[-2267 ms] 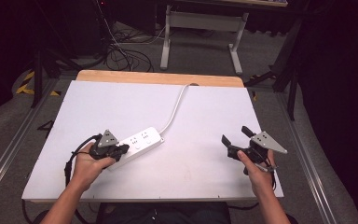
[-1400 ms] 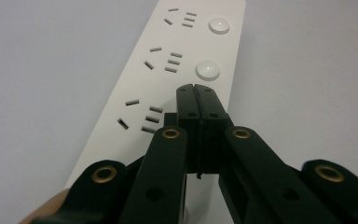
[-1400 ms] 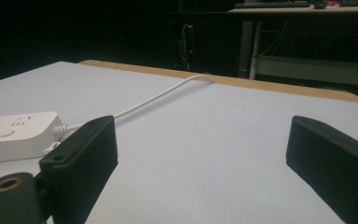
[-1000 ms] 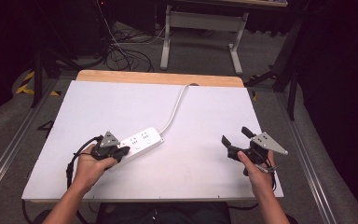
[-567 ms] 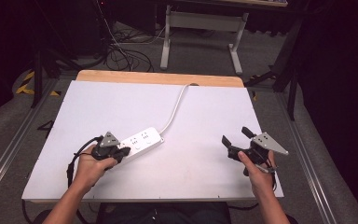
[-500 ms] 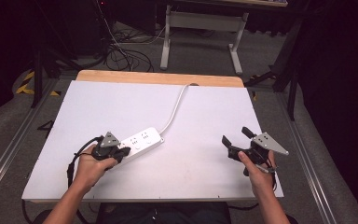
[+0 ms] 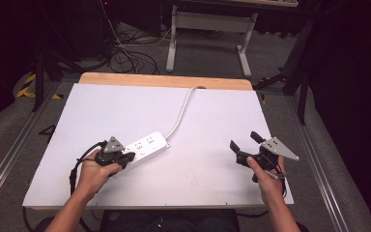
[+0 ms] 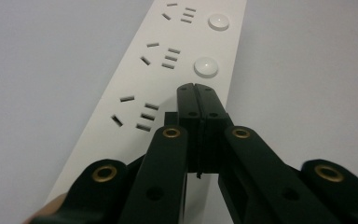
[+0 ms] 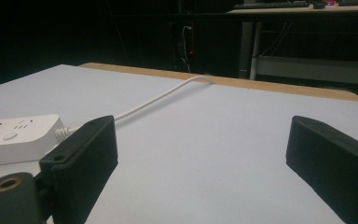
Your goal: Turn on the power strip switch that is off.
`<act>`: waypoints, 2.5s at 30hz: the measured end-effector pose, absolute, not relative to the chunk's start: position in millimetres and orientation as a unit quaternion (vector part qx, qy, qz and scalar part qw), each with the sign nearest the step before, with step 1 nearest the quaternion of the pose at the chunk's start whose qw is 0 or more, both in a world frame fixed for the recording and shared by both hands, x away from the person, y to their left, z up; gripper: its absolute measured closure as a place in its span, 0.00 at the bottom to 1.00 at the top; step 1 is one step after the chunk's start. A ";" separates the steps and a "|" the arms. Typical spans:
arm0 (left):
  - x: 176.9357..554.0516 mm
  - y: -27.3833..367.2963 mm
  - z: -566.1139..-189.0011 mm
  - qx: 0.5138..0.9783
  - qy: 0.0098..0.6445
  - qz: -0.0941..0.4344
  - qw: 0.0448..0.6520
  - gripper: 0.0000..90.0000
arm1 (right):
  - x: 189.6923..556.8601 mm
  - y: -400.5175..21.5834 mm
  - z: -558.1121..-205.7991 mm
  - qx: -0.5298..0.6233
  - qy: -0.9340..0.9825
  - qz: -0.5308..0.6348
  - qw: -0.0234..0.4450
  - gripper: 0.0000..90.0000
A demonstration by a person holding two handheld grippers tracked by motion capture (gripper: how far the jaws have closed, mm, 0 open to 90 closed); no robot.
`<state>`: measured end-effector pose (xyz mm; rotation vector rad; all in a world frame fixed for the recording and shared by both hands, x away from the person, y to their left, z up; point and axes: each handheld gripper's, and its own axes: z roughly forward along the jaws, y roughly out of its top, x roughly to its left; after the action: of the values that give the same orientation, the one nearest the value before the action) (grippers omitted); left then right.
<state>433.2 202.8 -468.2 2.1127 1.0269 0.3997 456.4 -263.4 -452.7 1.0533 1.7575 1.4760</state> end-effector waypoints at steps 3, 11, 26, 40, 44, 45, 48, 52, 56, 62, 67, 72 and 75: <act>433.3 202.5 -467.8 0.824 0.401 0.155 0.369 1.00 | 456.5 -263.7 -452.7 0.398 0.662 0.558 0.303 0.10; 432.8 200.7 -466.8 0.825 0.402 0.158 0.364 1.00 | 456.9 -263.6 -452.7 0.397 0.663 0.557 0.303 0.10; 432.2 203.2 -467.1 0.819 0.405 0.157 0.375 1.00 | 457.2 -263.7 -452.3 0.396 0.665 0.556 0.303 0.10; 431.1 206.8 -465.2 0.806 0.397 0.187 0.397 0.99 | 458.8 -262.1 -453.2 0.394 0.671 0.552 0.301 0.10; 429.2 209.2 -461.3 0.793 0.397 0.208 0.411 0.99 | 458.8 -262.3 -453.2 0.394 0.671 0.552 0.301 0.11; 428.6 210.4 -460.1 0.791 0.398 0.214 0.413 0.99 | 458.8 -262.2 -453.2 0.394 0.671 0.552 0.301 0.11; 426.8 212.3 -457.6 0.781 0.397 0.227 0.425 0.99 | 458.9 -261.8 -453.2 0.393 0.671 0.552 0.300 0.11; 424.6 213.7 -455.1 0.767 0.390 0.239 0.451 0.96 | 459.1 -261.3 -453.5 0.393 0.672 0.551 0.300 0.11; 422.7 216.7 -452.4 0.752 0.388 0.260 0.466 0.93 | 459.1 -261.2 -453.7 0.393 0.673 0.550 0.299 0.11; 420.6 222.3 -449.5 0.727 0.400 0.284 0.480 0.88 | 459.4 -261.5 -454.0 0.393 0.673 0.551 0.298 0.11; 418.8 226.4 -447.9 0.712 0.411 0.295 0.486 0.83 | 459.2 -261.0 -454.0 0.393 0.674 0.551 0.296 0.11; 415.9 229.8 -445.4 0.700 0.414 0.311 0.492 0.81 | 459.4 -261.0 -454.2 0.393 0.674 0.551 0.296 0.11; 414.6 233.5 -443.6 0.692 0.417 0.320 0.495 0.79 | 459.6 -261.0 -454.4 0.393 0.674 0.551 0.296 0.11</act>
<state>414.6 233.5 -443.6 1.6776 1.0101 0.7746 459.6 -261.0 -454.4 1.0450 1.7927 1.4644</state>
